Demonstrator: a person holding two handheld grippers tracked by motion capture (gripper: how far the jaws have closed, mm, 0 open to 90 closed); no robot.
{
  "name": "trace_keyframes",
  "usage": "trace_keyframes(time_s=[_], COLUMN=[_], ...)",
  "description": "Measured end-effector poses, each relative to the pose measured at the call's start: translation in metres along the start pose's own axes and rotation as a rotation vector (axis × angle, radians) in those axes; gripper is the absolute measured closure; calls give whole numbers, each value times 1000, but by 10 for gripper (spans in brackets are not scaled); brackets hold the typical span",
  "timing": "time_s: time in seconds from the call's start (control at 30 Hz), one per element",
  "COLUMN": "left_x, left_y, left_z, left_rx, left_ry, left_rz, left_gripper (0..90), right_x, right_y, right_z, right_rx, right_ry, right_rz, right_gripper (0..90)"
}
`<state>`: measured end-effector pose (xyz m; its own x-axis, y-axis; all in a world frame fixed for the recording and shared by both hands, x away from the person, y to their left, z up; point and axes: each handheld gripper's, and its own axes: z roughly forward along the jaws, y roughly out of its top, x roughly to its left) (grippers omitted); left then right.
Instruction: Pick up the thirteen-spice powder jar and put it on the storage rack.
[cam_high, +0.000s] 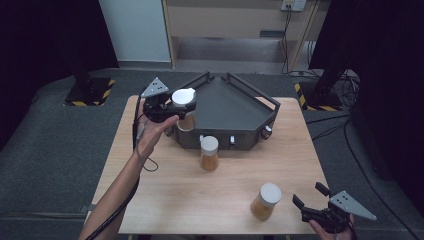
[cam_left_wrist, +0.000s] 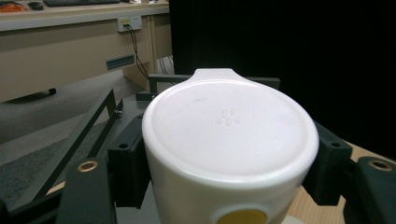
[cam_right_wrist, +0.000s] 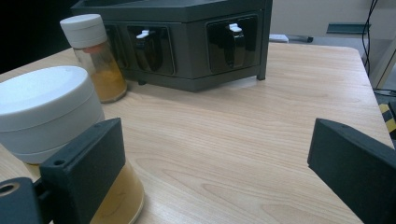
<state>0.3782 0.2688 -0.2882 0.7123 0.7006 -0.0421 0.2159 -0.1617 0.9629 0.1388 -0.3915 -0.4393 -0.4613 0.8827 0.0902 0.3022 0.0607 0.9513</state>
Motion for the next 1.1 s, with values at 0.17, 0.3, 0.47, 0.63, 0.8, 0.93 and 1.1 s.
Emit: trace_keyframes(time_s=[0.17,0.3,0.47,0.63,0.8,0.93,1.1], left_x=[2,5,10,11,12,14,14], left_y=[1,1,-4,-11,-14,-18,-20], left_z=[8,16,25,33,42,47,56], left_rx=[5,4,-8,-29,-32,-43,-27], left_ry=[33,61,93,134,167,180,194], left_rz=[0,-10,-23,-26,-39,-52,-59], left_gripper=[295,295,295,296,296,295,295], right_x=[0,0,-1,-1,-1,-1,-2], right_y=[0,0,0,-1,-1,-1,-1], right_z=[0,0,0,0,0,0,0], right_rx=[-1,-1,-1,-1,-2,-3,-2], right_ry=[1,1,0,0,0,1,2], right_rz=[0,2,3,5,6,7,9], right_gripper=[41,41,41,41,42,41,41])
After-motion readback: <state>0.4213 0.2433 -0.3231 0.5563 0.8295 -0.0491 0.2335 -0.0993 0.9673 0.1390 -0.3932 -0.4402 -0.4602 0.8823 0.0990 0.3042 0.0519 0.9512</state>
